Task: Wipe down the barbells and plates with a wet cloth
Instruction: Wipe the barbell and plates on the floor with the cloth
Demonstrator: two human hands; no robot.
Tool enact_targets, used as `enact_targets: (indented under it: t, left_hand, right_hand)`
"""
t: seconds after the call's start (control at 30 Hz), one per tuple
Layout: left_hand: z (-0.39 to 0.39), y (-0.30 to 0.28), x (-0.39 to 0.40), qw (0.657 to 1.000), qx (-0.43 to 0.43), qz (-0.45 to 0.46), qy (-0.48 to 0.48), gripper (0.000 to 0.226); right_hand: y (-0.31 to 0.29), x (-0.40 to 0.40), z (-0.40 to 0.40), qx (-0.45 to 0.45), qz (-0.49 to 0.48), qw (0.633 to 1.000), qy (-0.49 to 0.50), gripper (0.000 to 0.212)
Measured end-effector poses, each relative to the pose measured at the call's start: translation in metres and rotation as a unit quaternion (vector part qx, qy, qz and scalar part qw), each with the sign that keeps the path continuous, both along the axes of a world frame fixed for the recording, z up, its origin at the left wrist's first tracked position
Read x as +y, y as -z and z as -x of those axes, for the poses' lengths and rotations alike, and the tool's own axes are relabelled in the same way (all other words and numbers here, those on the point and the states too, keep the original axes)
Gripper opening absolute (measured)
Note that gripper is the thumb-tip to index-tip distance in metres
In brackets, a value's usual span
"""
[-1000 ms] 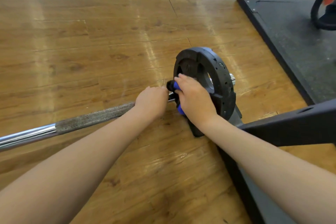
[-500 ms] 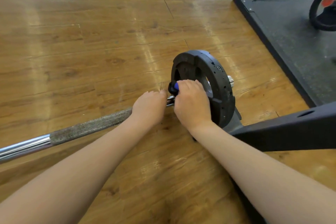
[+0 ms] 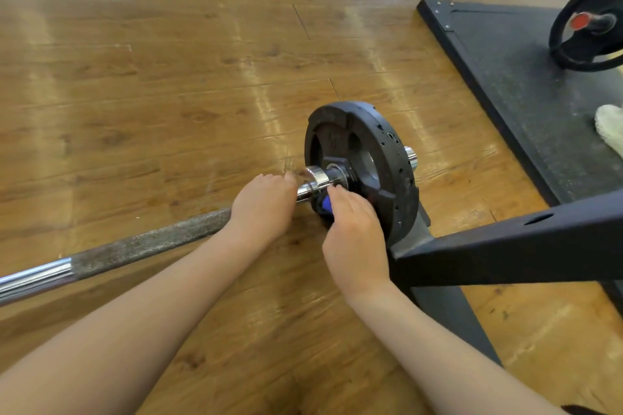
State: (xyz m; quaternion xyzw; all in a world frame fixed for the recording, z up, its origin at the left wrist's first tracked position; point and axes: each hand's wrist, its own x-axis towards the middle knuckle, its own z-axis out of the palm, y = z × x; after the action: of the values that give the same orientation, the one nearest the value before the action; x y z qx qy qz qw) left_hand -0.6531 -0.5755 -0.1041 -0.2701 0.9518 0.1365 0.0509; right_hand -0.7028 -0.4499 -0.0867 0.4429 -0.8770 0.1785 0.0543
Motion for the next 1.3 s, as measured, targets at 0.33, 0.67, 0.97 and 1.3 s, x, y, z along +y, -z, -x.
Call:
enact_targets:
  t: [0.33, 0.67, 0.97, 1.3]
  left_hand:
    - [0.0, -0.001, -0.004, 0.999, -0.03, 0.004, 0.037, 0.041]
    - [-0.024, -0.005, -0.007, 0.999, -0.026, 0.039, 0.015, 0.082]
    - [-0.096, -0.005, -0.021, 0.994, -0.058, 0.09, -0.036, 0.083]
    - [-0.108, 0.018, -0.015, 0.965, -0.028, 0.26, 0.035, 0.058]
  right_hand:
    - [0.022, 0.001, 0.011, 0.044, -0.034, 0.995, -0.082, 0.05]
    - [-0.003, -0.037, 0.013, 0.025, 0.007, 0.997, -0.068, 0.045]
    - [0.034, -0.028, -0.031, 0.091, -0.025, 0.991, -0.091, 0.045]
    - [0.027, -0.04, -0.032, 0.034, -0.031, 0.992, -0.116, 0.053]
